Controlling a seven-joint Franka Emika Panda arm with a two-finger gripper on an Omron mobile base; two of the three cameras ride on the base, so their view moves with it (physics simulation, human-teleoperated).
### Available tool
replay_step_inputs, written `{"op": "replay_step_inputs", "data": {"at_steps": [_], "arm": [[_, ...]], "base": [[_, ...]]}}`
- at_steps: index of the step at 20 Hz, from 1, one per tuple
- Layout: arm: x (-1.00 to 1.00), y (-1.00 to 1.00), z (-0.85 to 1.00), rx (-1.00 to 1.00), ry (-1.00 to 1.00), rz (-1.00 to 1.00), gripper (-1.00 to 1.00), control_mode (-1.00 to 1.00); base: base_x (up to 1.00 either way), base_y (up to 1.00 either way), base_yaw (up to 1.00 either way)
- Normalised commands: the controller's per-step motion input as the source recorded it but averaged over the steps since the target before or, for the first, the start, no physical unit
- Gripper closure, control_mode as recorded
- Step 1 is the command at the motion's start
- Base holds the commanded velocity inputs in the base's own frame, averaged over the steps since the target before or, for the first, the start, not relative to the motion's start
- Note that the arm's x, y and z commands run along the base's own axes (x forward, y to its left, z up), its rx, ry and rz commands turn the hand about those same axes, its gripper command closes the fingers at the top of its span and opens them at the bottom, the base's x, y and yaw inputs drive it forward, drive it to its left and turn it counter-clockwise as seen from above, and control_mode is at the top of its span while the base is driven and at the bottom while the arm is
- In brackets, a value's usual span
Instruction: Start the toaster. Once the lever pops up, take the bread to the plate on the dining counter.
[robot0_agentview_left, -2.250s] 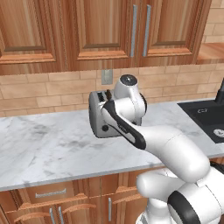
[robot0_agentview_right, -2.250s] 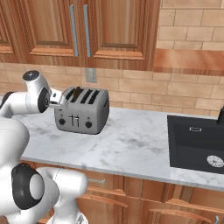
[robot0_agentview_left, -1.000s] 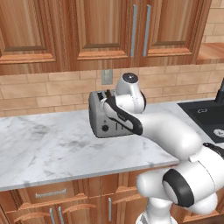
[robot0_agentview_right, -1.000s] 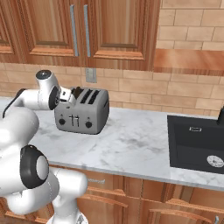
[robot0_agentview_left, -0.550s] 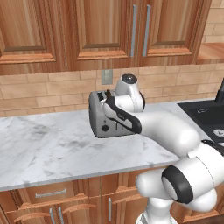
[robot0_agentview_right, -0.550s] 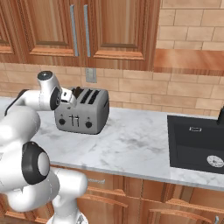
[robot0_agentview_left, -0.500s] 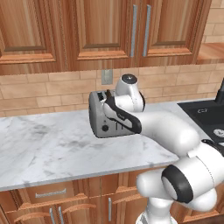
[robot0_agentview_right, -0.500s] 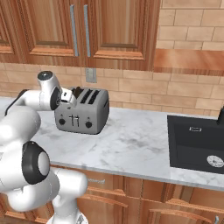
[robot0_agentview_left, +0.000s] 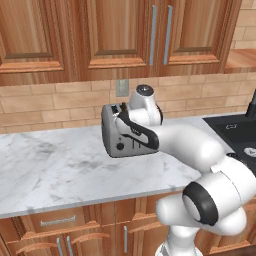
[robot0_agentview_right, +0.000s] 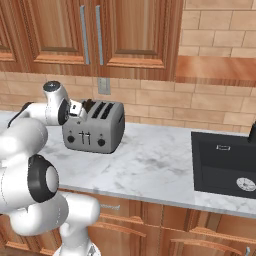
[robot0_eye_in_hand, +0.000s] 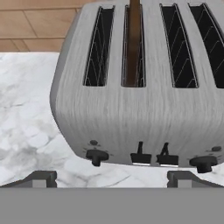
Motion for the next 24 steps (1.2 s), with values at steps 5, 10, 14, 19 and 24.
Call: {"op": "replay_step_inputs", "data": {"at_steps": [5,10,14,19,24], "arm": [[0.10,0.07,-0.06,0.00,0.00,0.00,-1.00,-1.00],[0.10,0.04,-0.08,0.00,0.02,0.00,-1.00,-1.00],[0.06,0.08,-0.13,0.00,0.03,0.00,-1.00,-1.00],[0.03,0.06,-0.07,0.00,0.02,0.00,-1.00,-1.00],[0.07,0.02,-0.11,0.00,0.00,0.00,-1.00,-1.00]], "base": [[0.00,0.00,0.00],[0.00,0.00,0.00],[0.00,0.00,0.00],[0.00,0.00,0.00],[0.00,0.00,0.00]]}}
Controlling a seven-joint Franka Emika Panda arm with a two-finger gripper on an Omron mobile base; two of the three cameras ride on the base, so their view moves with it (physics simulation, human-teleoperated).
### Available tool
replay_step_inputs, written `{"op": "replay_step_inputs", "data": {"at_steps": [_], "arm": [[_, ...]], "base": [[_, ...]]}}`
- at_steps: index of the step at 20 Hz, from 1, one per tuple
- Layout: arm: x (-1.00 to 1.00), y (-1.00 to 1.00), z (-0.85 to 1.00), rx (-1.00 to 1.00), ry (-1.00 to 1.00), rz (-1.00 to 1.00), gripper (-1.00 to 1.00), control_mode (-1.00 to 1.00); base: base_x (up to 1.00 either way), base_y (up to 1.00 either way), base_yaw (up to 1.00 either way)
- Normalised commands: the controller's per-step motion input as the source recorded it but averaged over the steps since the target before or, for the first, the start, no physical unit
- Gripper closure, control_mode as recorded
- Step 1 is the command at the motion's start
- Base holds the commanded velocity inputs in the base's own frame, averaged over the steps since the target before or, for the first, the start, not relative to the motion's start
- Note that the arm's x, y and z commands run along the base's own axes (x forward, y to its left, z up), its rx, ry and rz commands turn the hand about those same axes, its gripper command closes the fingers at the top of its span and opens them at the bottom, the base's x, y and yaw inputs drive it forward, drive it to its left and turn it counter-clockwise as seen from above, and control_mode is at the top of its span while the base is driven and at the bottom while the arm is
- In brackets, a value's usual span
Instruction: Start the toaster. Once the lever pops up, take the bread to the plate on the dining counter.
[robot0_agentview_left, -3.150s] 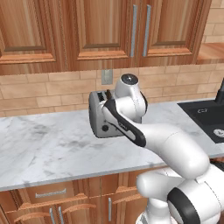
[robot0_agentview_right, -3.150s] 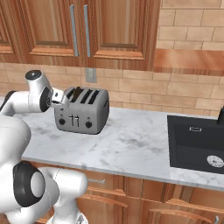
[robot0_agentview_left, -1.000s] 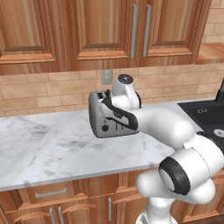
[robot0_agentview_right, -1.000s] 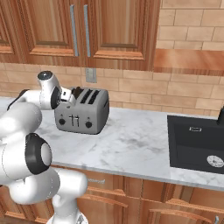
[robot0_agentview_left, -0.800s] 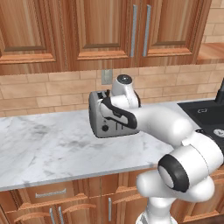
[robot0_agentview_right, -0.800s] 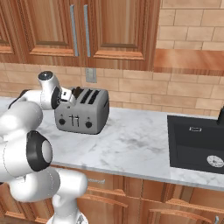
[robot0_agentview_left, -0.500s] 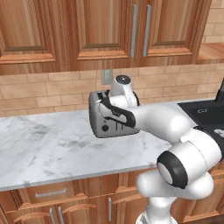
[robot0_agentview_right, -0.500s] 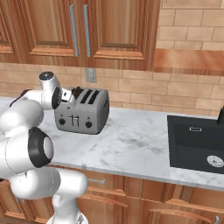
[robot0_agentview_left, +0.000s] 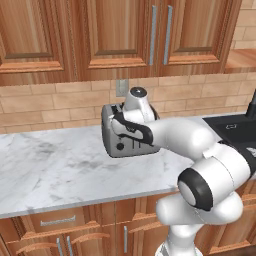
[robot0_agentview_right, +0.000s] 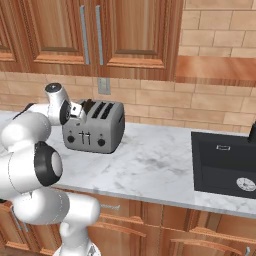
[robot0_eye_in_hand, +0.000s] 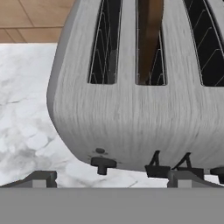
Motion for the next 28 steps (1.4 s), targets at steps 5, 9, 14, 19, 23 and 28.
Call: {"op": "replay_step_inputs", "data": {"at_steps": [5,9,14,19,23,28], "arm": [[0.08,0.00,-0.19,0.00,0.00,0.00,-1.00,-1.00],[0.00,0.00,-0.22,0.00,0.00,0.00,-1.00,-1.00],[0.00,0.00,-0.22,0.00,0.00,0.00,-1.00,-1.00],[0.00,0.00,-0.19,0.00,0.00,0.00,-1.00,-1.00],[0.00,0.00,-0.21,0.00,0.00,0.00,-1.00,-1.00],[0.00,0.00,-0.19,0.00,0.00,0.00,-1.00,-1.00]], "base": [[0.00,0.00,0.00],[0.00,0.00,0.00],[0.00,0.00,0.00],[0.00,0.00,0.00],[0.00,0.00,0.00],[0.00,0.00,0.00]]}}
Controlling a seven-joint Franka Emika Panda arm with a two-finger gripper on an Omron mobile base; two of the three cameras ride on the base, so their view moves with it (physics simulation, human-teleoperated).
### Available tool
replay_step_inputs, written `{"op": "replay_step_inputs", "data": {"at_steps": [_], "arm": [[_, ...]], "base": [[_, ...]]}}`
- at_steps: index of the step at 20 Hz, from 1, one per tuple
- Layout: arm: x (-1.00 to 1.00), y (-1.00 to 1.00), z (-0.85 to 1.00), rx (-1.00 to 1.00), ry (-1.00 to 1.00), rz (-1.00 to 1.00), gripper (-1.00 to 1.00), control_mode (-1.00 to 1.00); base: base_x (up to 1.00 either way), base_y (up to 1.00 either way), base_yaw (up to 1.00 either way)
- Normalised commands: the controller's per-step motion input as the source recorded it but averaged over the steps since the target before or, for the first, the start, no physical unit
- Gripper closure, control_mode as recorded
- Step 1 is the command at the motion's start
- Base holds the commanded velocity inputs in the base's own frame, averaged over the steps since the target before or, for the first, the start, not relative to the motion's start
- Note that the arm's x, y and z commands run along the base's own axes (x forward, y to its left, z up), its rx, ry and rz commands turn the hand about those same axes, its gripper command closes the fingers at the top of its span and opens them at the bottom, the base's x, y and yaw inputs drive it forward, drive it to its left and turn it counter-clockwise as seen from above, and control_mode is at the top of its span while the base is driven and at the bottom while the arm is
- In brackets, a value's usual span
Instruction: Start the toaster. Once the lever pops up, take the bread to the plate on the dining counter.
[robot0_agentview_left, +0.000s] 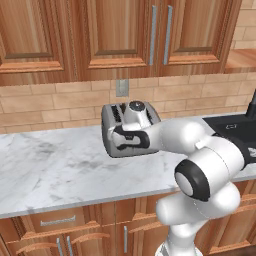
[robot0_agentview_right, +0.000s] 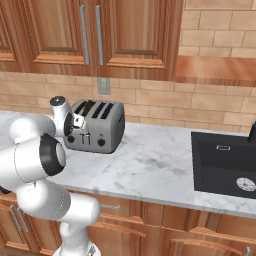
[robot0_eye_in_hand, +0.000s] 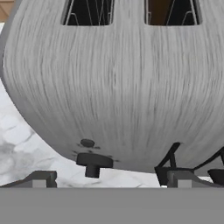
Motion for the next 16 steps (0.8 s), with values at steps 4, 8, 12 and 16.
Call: {"op": "replay_step_inputs", "data": {"at_steps": [4,8,12,16], "arm": [[0.00,0.00,-0.18,0.00,0.00,0.00,-1.00,-1.00],[0.00,0.00,-0.20,0.00,0.00,0.00,-1.00,-1.00],[0.00,0.00,-0.26,0.00,0.00,0.00,-1.00,-1.00],[0.00,0.00,-0.29,0.00,0.00,0.00,-1.00,-1.00]], "base": [[0.00,0.00,0.00],[0.00,0.00,0.00],[0.00,0.00,0.00],[0.00,0.00,0.00]]}}
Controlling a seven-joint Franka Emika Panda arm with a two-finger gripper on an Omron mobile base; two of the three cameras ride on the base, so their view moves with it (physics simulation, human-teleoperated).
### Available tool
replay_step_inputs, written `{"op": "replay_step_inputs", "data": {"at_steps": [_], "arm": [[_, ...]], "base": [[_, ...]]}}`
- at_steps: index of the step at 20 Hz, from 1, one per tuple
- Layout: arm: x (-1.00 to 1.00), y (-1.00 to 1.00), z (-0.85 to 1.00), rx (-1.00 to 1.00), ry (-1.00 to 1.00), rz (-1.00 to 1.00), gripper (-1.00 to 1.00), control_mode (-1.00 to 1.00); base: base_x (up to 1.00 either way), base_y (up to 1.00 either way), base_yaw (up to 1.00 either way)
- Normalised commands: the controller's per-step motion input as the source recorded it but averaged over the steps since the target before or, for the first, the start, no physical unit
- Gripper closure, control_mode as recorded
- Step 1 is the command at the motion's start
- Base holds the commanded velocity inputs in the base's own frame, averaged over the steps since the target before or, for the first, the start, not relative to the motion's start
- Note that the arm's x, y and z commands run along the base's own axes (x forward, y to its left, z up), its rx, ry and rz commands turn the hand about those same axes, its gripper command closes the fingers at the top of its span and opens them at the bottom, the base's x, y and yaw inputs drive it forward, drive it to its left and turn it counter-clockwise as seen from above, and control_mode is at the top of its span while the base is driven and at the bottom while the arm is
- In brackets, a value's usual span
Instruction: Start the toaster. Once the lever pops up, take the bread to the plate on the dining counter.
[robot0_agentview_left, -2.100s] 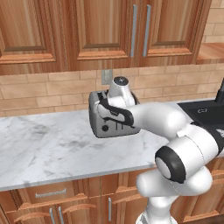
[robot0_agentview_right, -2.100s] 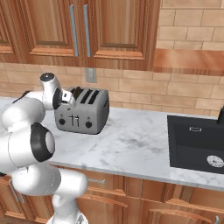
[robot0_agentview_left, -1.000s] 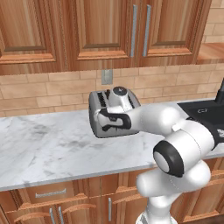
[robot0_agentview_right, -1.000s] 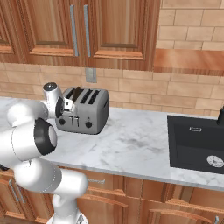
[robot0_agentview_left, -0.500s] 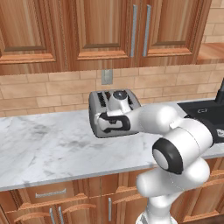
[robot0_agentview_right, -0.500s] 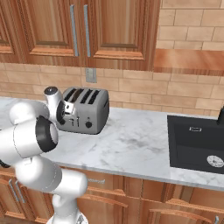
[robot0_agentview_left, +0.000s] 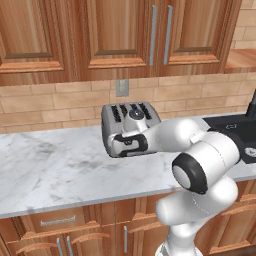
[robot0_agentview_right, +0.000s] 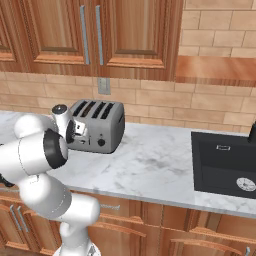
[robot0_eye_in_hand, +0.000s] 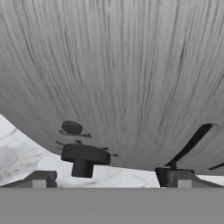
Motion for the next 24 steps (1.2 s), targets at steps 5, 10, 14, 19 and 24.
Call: {"op": "replay_step_inputs", "data": {"at_steps": [5,10,14,19,24], "arm": [[0.00,0.00,-0.24,0.00,0.00,0.00,-1.00,-1.00],[0.00,0.00,-0.12,0.00,0.00,0.00,-1.00,-1.00],[0.00,0.00,0.00,0.00,0.00,0.00,-1.00,-1.00],[0.00,0.00,0.00,0.00,0.00,0.00,-1.00,-1.00],[0.00,0.00,0.00,0.00,0.00,0.00,-1.00,-1.00]], "base": [[0.00,0.00,0.00],[0.00,0.00,0.00],[0.00,0.00,0.00],[0.00,0.00,0.00],[0.00,0.00,0.00]]}}
